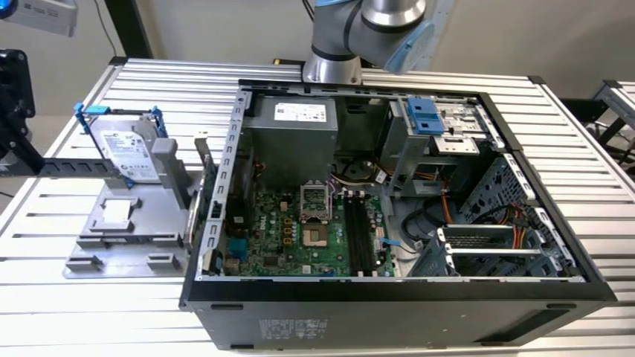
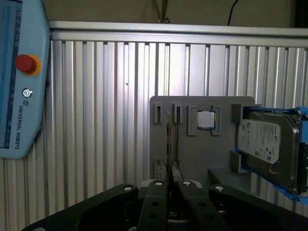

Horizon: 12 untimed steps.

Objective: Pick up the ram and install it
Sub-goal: 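Pick up the ram and move it above insertion slot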

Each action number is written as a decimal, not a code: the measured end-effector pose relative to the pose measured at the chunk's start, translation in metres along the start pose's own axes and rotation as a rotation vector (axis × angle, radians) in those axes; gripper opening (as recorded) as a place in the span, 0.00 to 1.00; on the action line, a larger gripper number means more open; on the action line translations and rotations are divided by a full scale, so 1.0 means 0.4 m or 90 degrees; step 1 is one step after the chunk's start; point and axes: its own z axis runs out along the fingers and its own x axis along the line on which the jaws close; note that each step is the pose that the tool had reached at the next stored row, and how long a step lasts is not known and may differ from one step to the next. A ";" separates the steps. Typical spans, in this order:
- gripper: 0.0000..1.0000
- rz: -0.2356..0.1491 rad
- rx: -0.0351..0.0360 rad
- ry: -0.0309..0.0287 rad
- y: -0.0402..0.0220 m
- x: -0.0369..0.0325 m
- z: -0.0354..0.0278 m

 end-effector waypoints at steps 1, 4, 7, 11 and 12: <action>0.00 0.000 0.0000 0.0000 0.000 0.000 0.000; 0.00 0.000 -0.0001 0.0001 0.000 0.000 -0.001; 0.00 0.000 -0.0001 0.0000 -0.007 -0.001 -0.001; 0.00 0.000 0.0000 0.0001 -0.026 -0.002 -0.001; 0.00 0.000 0.0000 0.0000 -0.032 -0.002 -0.001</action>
